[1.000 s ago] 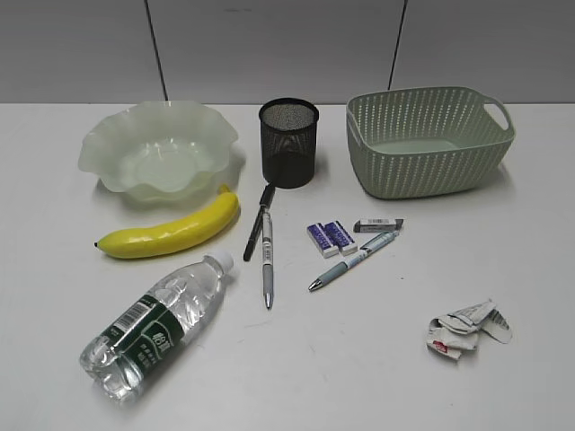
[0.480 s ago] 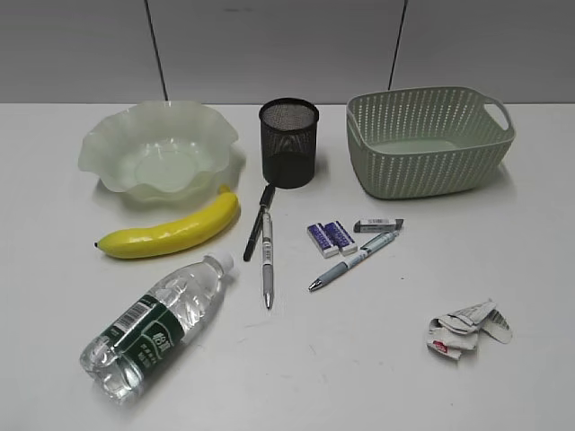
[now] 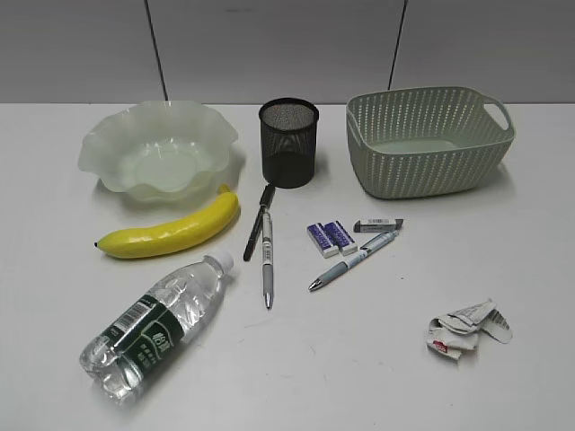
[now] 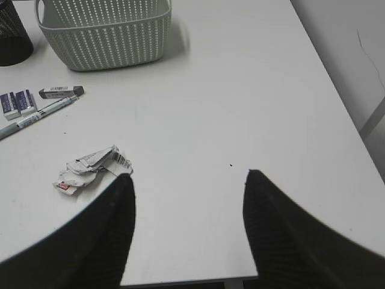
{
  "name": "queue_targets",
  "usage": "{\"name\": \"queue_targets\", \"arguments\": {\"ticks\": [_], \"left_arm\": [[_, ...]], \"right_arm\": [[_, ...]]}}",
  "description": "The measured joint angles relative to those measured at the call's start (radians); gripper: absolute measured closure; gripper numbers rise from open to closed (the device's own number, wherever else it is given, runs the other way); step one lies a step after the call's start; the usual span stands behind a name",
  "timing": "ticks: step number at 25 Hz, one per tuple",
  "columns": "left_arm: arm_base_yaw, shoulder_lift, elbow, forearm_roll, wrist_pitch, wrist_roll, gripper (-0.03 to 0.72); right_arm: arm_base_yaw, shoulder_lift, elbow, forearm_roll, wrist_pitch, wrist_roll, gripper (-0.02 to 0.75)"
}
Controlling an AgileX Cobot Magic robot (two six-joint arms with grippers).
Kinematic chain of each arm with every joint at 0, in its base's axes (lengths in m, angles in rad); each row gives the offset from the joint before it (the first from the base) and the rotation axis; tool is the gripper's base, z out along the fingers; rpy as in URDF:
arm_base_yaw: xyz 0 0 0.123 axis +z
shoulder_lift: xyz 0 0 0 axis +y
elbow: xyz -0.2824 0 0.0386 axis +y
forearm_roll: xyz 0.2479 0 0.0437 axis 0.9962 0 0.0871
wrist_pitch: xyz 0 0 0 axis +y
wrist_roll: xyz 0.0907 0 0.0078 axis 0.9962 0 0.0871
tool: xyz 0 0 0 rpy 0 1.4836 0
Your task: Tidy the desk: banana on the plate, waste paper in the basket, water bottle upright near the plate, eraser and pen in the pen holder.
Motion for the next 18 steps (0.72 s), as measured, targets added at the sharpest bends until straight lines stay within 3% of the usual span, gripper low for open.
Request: {"name": "queue_targets", "arguments": {"ticks": [6,11,18], "left_arm": [[0.000,0.028,-0.009,-0.002,-0.028,0.000,0.458],[0.000,0.188,-0.019,-0.003,-0.305,0.000,0.458],[-0.007,0.663,-0.021,-0.014,-0.653,0.006,0.448]], "right_arm": [[0.000,0.000,0.000,0.000,0.000,0.000,0.282],[0.000,0.000,0.000,0.000,0.000,0.000,0.282],[0.000,0.000,0.000,0.000,0.000,0.000,0.282]]}}
